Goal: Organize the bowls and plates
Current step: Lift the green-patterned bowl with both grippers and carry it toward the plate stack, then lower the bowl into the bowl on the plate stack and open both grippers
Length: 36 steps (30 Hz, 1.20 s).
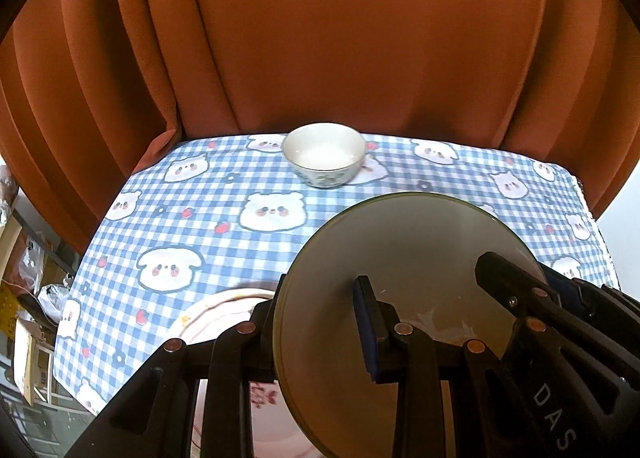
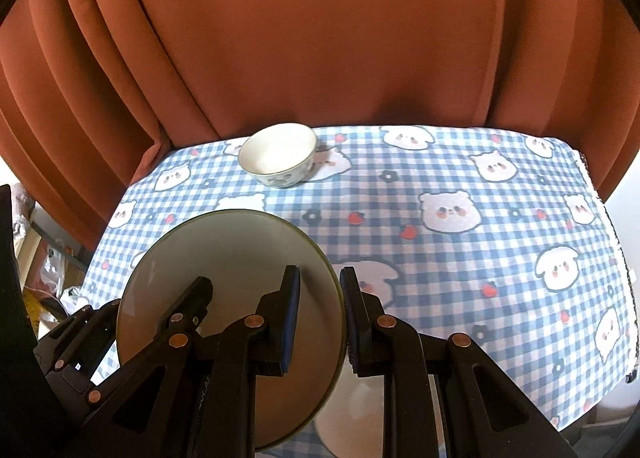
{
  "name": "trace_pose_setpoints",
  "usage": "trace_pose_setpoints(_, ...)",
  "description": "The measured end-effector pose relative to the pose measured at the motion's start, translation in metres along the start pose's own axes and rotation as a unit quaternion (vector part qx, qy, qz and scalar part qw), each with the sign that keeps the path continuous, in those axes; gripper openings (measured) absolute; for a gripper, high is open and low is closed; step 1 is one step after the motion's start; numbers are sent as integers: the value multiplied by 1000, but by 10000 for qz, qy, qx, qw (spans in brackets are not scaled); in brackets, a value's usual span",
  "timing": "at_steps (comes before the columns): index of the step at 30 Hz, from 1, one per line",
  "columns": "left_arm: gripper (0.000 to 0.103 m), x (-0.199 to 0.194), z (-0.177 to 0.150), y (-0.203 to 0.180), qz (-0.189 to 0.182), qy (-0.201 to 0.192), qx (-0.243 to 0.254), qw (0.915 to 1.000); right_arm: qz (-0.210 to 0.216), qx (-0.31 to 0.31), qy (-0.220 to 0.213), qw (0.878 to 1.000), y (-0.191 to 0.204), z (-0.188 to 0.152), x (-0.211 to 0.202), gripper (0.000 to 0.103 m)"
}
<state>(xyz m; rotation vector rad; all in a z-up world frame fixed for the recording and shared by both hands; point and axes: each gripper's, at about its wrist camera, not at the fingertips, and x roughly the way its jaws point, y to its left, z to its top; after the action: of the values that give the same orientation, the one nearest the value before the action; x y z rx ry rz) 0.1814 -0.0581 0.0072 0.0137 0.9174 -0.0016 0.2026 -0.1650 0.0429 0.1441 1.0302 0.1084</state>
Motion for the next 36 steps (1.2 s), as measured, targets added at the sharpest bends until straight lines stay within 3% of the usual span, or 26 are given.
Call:
trace_pose_setpoints(9,29,-10,-22,-40,-58,-57,-7,10000,-10,-60,-41,10000,-44,-18,-21,24)
trace_pose_setpoints(18,29,1,-51,-70,-167,148,84,9997,-119,-93,118,9998,-77,-47,-19,24)
trace_pose_setpoints(36,29,39,-82,-78,-135,780,132,9968,-200,-63,720,9972,-93,-78,19,24)
